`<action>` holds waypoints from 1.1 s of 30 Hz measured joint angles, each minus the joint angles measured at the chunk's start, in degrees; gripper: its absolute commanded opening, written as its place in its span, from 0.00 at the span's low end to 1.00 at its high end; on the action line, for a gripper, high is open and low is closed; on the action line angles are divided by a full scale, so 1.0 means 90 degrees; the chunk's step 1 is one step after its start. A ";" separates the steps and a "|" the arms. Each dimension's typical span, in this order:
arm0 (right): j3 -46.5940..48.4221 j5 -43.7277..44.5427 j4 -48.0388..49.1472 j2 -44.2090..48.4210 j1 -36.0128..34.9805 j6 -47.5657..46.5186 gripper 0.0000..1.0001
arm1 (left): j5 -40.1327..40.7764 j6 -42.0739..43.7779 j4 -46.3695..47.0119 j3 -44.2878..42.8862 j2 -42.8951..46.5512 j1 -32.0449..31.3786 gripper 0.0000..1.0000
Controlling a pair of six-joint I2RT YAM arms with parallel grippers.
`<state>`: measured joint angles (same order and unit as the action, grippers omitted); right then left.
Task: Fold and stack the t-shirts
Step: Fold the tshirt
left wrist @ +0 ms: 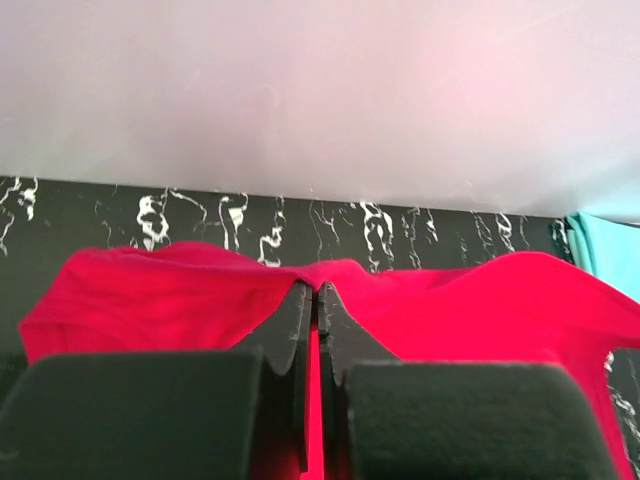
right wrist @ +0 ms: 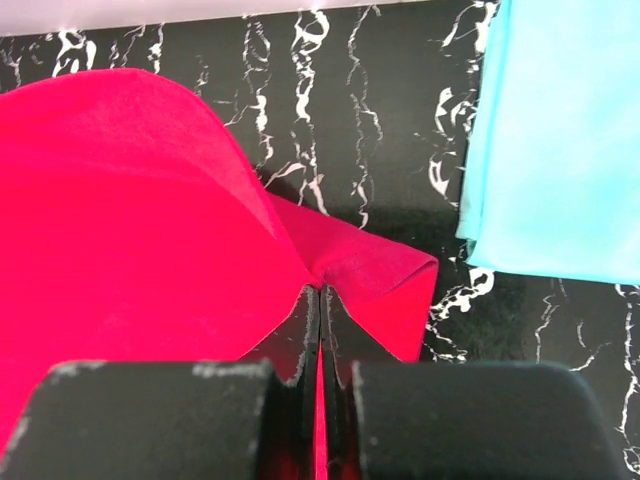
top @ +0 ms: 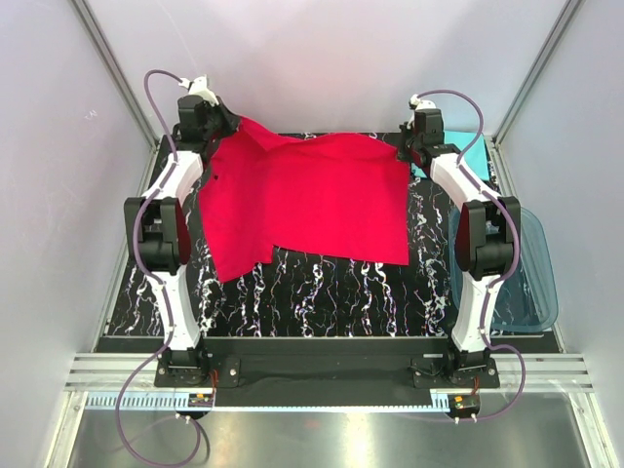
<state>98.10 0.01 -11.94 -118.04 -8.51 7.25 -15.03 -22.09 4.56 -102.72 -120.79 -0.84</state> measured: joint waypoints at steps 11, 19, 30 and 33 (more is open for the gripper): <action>0.0000 -0.0279 -0.0090 0.0000 0.0017 -0.0024 0.00 | 0.0039 -0.0255 0.0010 0.0872 0.0602 0.0209 0.00; -0.0134 -0.0301 -0.0187 0.0029 0.0075 -0.0015 0.00 | 0.0015 -0.0612 -0.0544 0.0872 0.0602 0.0634 0.00; -0.1042 -0.0435 -0.0352 0.0163 0.0092 0.0015 0.00 | -0.0452 -0.1044 -0.1168 0.1027 0.0593 0.0658 0.00; -0.1134 -0.0413 -0.0408 0.0236 0.0114 0.0056 0.00 | -0.0466 -0.1073 -0.1345 0.1175 0.0590 0.0658 0.00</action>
<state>87.90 -3.70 -15.62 -115.92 -7.49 7.75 -19.22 -31.75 -7.55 -92.14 -115.48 5.08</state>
